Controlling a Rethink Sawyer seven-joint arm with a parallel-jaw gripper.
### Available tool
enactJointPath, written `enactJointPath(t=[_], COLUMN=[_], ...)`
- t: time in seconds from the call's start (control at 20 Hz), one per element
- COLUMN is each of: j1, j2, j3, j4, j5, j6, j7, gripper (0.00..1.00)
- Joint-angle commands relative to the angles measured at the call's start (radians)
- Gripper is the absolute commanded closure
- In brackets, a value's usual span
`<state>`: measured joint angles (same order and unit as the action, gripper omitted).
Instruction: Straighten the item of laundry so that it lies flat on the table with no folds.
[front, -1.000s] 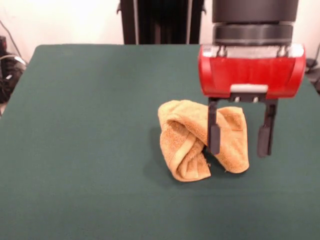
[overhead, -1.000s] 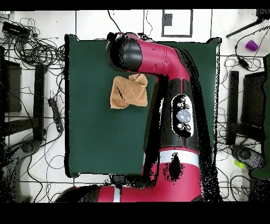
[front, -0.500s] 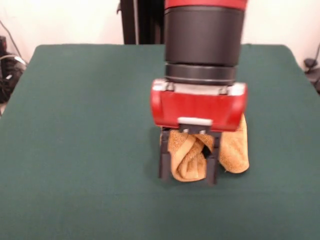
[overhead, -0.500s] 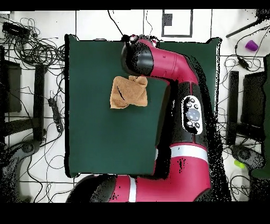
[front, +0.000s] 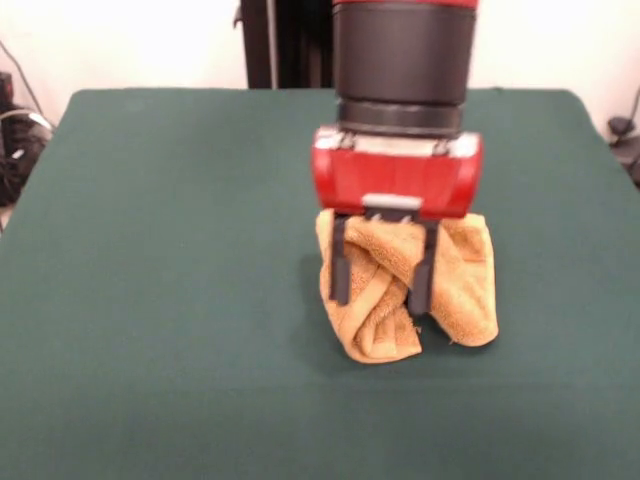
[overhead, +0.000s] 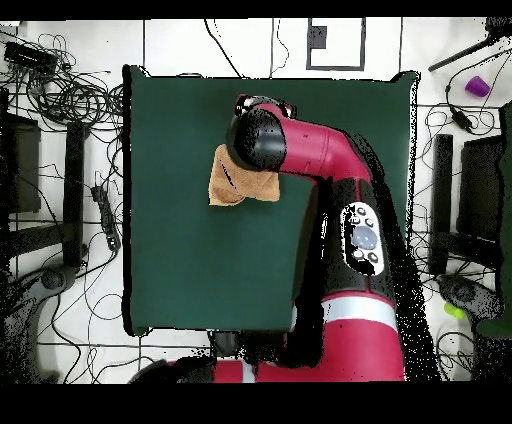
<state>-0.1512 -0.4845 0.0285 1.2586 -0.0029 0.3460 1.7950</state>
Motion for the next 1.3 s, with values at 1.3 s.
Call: enactJointPath(t=[1.3], j1=[-0.036], j2=[-0.093], j3=[0.136], j4=[0.343], j5=[-0.128], j6=[-0.195], j7=[0.098], gripper=[0.0])
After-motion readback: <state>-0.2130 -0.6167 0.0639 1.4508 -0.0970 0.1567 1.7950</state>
